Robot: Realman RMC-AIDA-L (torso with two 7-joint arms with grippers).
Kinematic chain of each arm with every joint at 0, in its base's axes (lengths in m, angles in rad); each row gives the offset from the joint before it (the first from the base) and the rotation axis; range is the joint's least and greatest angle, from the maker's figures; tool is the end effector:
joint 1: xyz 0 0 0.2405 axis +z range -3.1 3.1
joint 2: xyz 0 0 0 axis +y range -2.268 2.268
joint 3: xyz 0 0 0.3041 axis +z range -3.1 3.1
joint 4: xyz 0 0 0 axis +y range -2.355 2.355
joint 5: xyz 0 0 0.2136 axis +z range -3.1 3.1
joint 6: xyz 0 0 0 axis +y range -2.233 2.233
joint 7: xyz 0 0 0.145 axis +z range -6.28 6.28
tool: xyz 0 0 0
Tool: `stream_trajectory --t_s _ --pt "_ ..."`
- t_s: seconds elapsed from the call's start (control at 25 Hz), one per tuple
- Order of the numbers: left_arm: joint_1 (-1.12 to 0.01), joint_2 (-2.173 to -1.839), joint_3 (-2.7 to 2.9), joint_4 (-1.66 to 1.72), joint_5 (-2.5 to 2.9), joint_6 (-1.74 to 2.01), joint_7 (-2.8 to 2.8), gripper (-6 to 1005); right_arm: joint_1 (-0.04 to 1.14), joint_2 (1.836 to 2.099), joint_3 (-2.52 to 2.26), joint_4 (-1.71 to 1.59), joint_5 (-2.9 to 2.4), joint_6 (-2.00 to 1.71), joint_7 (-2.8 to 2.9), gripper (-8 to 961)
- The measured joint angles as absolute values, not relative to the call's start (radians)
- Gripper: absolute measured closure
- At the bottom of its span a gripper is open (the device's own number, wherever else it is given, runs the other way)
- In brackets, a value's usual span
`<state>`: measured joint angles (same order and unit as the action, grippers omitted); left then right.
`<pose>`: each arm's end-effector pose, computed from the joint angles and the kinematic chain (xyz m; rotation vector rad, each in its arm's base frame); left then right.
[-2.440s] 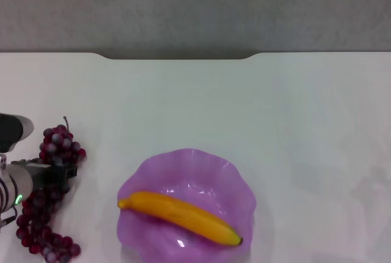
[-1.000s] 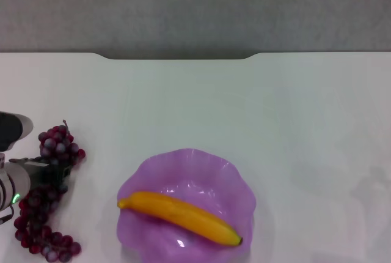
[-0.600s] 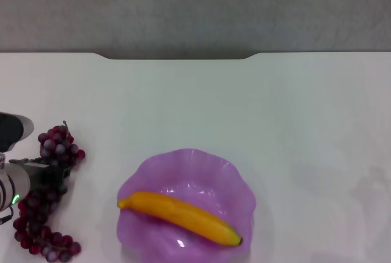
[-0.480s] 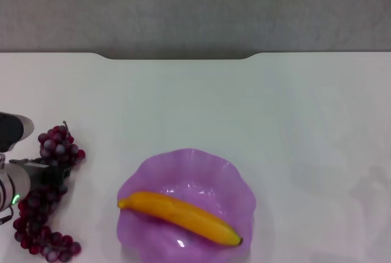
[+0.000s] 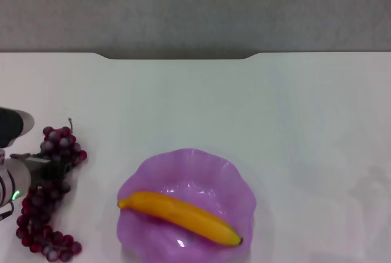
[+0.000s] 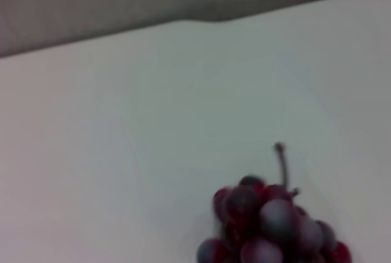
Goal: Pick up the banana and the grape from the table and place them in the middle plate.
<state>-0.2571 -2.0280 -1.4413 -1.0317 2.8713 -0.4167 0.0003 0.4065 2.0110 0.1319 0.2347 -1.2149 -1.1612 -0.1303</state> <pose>-0.3718 0.3705 -0.0386 -1.8410 -1.0464 0.0879 0.4306 0.3225 -0.0075 -1.3432 0.6262 0.4015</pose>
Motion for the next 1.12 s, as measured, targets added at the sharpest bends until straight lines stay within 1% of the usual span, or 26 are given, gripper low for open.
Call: stream_trajectory --t_s 0.24,0.88,1.12 --pt "-0.253 -2.027 -1.444 -1.040 2.871 -0.424 0.015 528 0.408 2.011 0.132 0.235 -1.215 -1.161 -0.130 932" --pt "-0.272 -2.026 -1.466 -1.015 2.872 -0.447 0.030 623 0.409 2.011 0.132 0.236 -1.215 -1.162 -0.129 932" --pt "-0.272 -2.028 -1.455 -1.016 2.872 -0.447 0.060 631 0.408 2.011 0.132 0.236 -1.215 -1.163 -0.128 932"
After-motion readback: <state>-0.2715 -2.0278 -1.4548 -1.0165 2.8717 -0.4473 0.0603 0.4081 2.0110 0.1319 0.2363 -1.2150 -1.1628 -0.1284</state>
